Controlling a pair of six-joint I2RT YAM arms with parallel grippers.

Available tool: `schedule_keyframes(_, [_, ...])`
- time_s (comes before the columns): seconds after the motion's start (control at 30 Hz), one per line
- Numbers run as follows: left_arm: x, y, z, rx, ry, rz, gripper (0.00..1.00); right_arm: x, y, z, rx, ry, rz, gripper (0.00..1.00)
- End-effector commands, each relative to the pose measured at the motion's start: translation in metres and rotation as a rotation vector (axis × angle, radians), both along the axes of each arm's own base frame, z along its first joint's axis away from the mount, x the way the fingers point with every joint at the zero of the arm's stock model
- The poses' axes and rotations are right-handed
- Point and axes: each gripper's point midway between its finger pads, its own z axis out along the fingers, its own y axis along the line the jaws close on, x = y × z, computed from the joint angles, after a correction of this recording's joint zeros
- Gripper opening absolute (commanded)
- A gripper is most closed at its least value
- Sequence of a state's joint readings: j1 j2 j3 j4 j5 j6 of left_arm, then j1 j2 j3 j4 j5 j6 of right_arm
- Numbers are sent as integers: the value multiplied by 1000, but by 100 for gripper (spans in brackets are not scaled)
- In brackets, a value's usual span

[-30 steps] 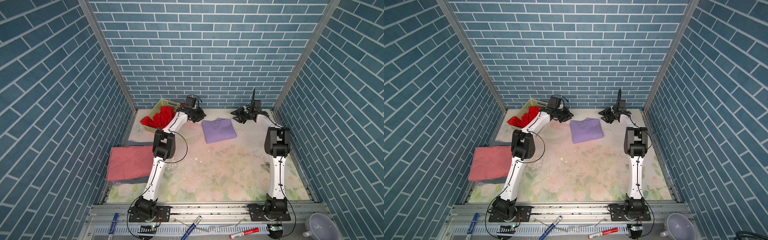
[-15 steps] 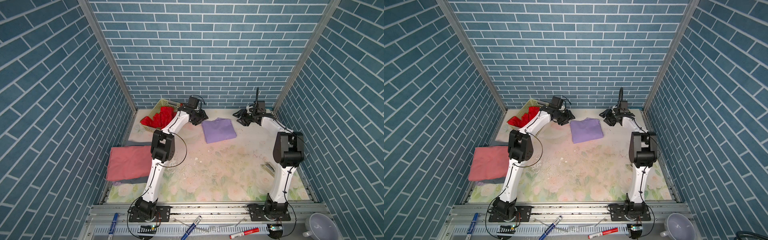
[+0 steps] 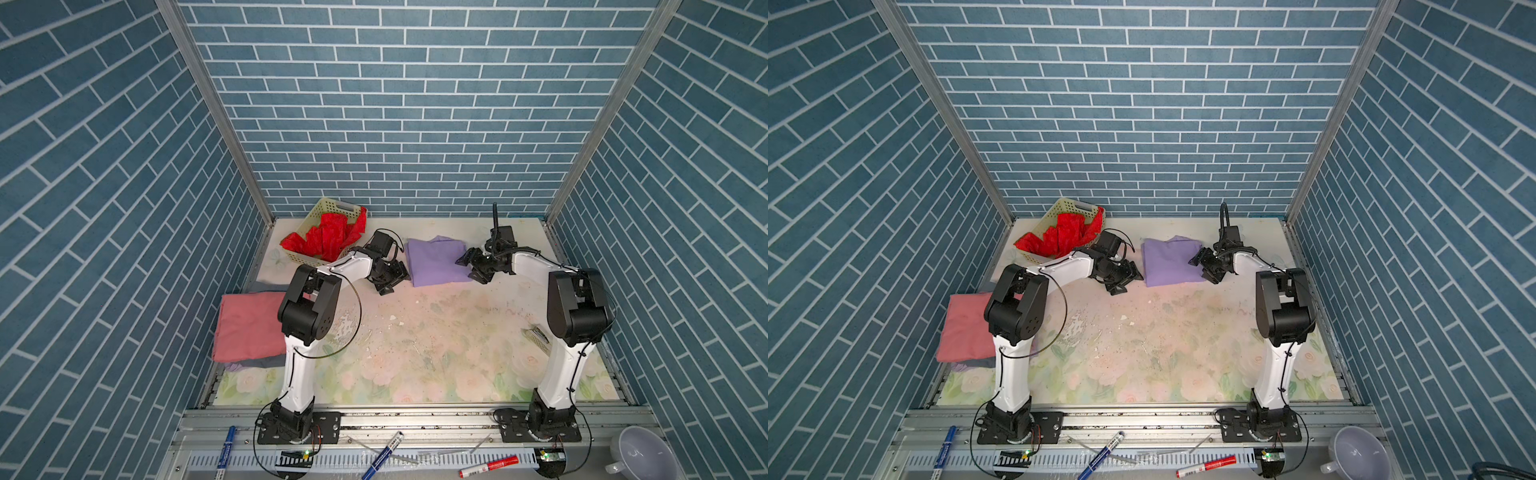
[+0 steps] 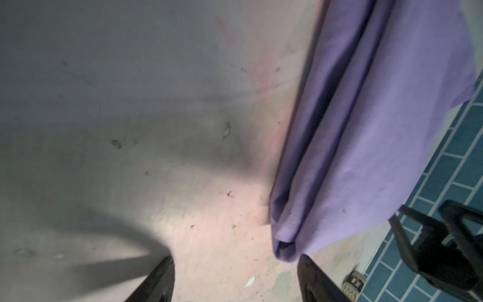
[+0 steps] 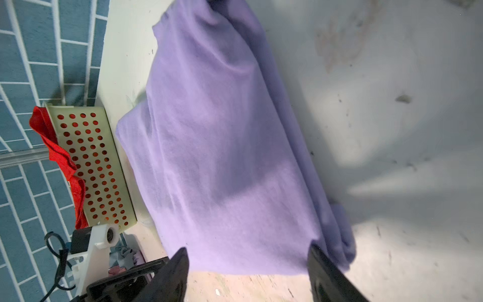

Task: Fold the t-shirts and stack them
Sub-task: 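Grasp the folded lavender bundle's sides with both grippers and lift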

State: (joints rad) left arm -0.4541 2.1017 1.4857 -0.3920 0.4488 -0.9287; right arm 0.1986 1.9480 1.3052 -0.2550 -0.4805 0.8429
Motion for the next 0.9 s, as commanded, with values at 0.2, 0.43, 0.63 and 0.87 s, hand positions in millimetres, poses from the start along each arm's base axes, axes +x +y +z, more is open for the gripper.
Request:
schedule_keyframes(0.2, [8,-33,-14,-84,-6,97,67,-21,2,-3,113,18,-111,72])
schedule_keyframes(0.43, [24,-60,-11,-147,-9,98,38,-32,0,-5,165,15,-179,75])
schedule_keyframes(0.63, [26,-78,24,-197,-42,72,15,-28,18,-8,265,14,-228,76])
schedule_keyframes(0.87, [19,-102,67,-293,-55,64,12,-17,36,2,375,-24,-301,76])
